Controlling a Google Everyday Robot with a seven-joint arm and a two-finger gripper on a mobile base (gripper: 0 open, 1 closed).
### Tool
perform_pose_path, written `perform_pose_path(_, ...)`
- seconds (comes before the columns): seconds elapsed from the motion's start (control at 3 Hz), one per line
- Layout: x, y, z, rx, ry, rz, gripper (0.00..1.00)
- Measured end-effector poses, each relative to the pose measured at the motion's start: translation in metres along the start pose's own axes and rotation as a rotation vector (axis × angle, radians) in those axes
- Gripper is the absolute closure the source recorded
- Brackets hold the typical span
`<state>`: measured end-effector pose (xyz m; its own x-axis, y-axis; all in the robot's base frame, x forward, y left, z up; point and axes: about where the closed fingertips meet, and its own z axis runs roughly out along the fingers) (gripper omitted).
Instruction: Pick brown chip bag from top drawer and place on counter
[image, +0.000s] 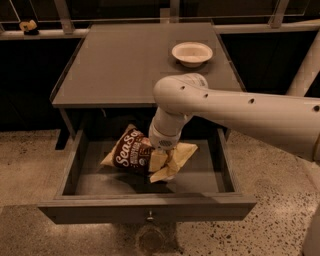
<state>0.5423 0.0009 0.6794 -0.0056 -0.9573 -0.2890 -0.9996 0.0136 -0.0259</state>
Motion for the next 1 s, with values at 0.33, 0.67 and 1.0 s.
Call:
perform_pose_path(0.33,-0.002,0.005,-0.035,0.042,0.042,-0.025,1.00)
perform_pose_path(0.67,0.000,0.008,-0.076,0.113,0.066,-0.035,1.00)
perform_pose_path(1.0,0.004,0.010,-0.120,0.195,0.087,-0.032,1.00)
